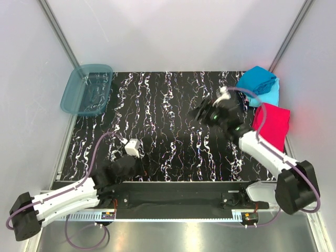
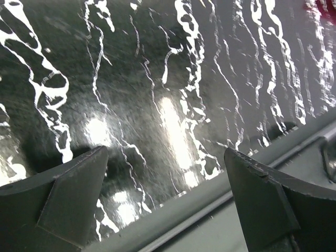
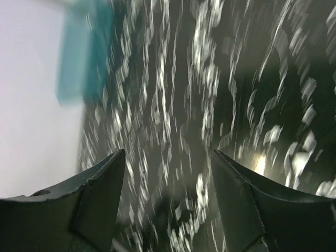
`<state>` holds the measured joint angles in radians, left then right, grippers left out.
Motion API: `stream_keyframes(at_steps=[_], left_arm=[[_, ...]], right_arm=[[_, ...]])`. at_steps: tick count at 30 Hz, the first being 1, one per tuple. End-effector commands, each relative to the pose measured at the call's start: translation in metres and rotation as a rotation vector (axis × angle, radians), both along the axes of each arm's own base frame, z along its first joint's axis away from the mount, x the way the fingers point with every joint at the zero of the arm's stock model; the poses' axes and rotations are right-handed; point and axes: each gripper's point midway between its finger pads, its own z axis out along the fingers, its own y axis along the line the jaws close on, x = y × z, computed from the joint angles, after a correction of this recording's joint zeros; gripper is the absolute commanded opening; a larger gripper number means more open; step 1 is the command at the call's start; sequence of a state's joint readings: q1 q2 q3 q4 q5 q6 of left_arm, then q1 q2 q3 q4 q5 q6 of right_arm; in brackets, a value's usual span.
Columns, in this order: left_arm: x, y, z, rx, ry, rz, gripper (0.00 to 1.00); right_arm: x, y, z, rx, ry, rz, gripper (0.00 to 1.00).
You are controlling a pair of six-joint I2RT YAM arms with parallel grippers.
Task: Fold and stack the t-shirts
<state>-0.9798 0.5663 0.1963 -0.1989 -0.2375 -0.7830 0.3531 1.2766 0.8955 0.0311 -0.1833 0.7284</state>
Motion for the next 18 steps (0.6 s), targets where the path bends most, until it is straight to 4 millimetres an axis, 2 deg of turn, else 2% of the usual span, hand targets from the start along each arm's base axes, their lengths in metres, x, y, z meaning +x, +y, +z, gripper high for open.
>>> stream_keyframes(at_steps=[1, 2, 3, 4, 5, 7, 8, 9, 10, 11, 12, 13, 14, 15, 18], left_arm=[[0.026, -0.016, 0.041, -0.053, -0.119, 0.041, 0.99], [0.029, -0.018, 0.043, -0.05, -0.13, 0.044, 0.99], [0.031, -0.019, 0.038, -0.026, -0.121, 0.045, 0.99], [0.034, -0.022, 0.04, -0.024, -0.125, 0.048, 0.99], [0.037, -0.025, 0.042, -0.027, -0.132, 0.05, 0.99], [0.042, -0.027, 0.034, 0.014, -0.115, 0.061, 0.99], [0.045, -0.031, 0.034, 0.015, -0.119, 0.065, 0.99], [0.049, -0.031, 0.035, 0.026, -0.127, 0.078, 0.99], [0.05, -0.031, 0.027, 0.063, -0.118, 0.08, 0.99], [0.053, -0.032, 0.026, 0.077, -0.127, 0.084, 0.99], [0.059, -0.03, 0.028, 0.105, -0.152, 0.099, 0.99], [0.062, -0.028, 0.023, 0.143, -0.153, 0.104, 0.99], [0.065, -0.027, 0.022, 0.171, -0.168, 0.107, 0.99], [0.071, -0.025, 0.025, 0.191, -0.189, 0.129, 0.99], [0.08, -0.024, 0.024, 0.243, -0.219, 0.141, 0.99]], right_arm=[[-0.029, 0.025, 0.001, -0.073, -0.135, 0.038, 0.73], [-0.04, 0.027, -0.024, -0.104, -0.097, 0.046, 0.73], [-0.052, 0.037, -0.037, -0.116, -0.076, 0.084, 0.73], [-0.056, 0.037, -0.049, -0.142, -0.059, 0.081, 0.74], [-0.062, 0.033, -0.07, -0.169, -0.018, 0.081, 0.74], [-0.067, 0.026, -0.085, -0.204, 0.007, 0.067, 0.74], [-0.07, 0.015, -0.097, -0.243, 0.014, 0.039, 0.74], [-0.072, 0.008, -0.088, -0.251, -0.024, 0.022, 0.74], [-0.073, -0.002, -0.086, -0.292, -0.05, 0.004, 0.74], [-0.074, -0.019, -0.09, -0.344, -0.064, -0.055, 0.74], [-0.076, -0.029, -0.073, -0.343, -0.121, -0.088, 0.74], [-0.078, -0.037, -0.069, -0.34, -0.129, -0.125, 0.74], [-0.081, -0.042, -0.072, -0.338, -0.136, -0.141, 0.74], [-0.084, -0.045, -0.064, -0.31, -0.168, -0.157, 0.74], [-0.087, -0.05, -0.075, -0.31, -0.164, -0.172, 0.74]])
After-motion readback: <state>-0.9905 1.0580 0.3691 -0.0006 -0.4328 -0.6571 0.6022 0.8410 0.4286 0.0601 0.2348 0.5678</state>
